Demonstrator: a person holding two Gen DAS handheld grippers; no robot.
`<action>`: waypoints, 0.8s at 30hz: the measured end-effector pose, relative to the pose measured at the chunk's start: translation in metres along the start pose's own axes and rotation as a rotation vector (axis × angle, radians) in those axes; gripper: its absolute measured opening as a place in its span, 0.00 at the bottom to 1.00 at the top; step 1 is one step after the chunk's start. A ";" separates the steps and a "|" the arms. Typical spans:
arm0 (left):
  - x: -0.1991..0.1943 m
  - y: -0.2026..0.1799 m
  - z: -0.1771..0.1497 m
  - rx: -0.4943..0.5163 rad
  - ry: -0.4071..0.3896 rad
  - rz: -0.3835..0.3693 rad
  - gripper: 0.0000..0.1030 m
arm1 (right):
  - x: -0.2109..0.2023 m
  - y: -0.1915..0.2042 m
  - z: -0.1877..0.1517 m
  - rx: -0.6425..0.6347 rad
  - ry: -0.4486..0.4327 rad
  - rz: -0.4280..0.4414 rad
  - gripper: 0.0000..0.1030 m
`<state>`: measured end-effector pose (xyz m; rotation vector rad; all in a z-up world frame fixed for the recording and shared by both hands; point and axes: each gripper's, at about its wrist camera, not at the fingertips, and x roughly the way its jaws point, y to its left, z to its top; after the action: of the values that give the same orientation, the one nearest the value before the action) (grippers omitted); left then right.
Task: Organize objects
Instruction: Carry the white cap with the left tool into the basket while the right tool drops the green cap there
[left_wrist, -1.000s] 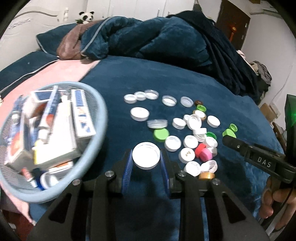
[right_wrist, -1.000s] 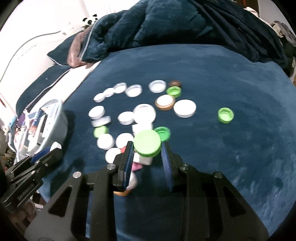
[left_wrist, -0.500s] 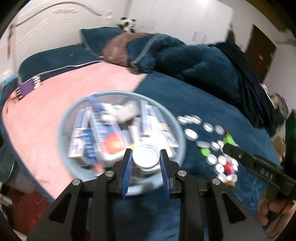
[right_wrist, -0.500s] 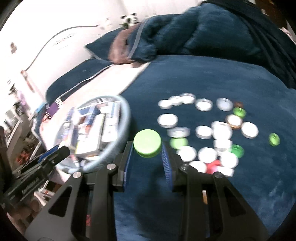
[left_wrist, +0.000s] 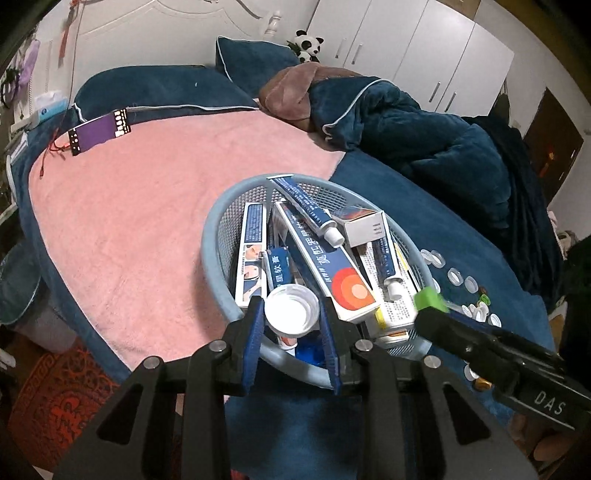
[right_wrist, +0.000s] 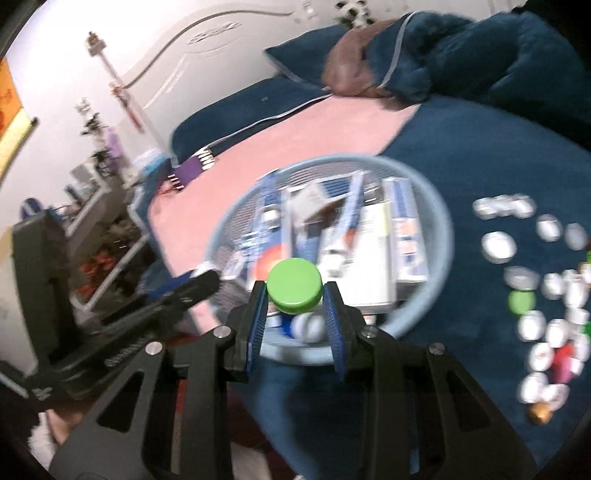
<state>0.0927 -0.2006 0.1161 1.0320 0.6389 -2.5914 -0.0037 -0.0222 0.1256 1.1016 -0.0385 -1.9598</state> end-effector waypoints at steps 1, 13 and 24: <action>0.000 0.001 -0.001 -0.001 0.001 0.006 0.58 | 0.001 0.001 0.000 0.006 0.006 -0.001 0.41; -0.006 0.006 -0.004 0.001 -0.002 0.124 0.99 | -0.018 -0.028 -0.008 0.071 -0.013 -0.266 1.00; -0.009 -0.005 -0.009 0.054 -0.006 0.134 0.99 | -0.040 -0.061 -0.014 0.145 -0.027 -0.355 1.00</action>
<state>0.1029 -0.1911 0.1179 1.0449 0.4833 -2.5068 -0.0243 0.0490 0.1197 1.2418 0.0013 -2.3178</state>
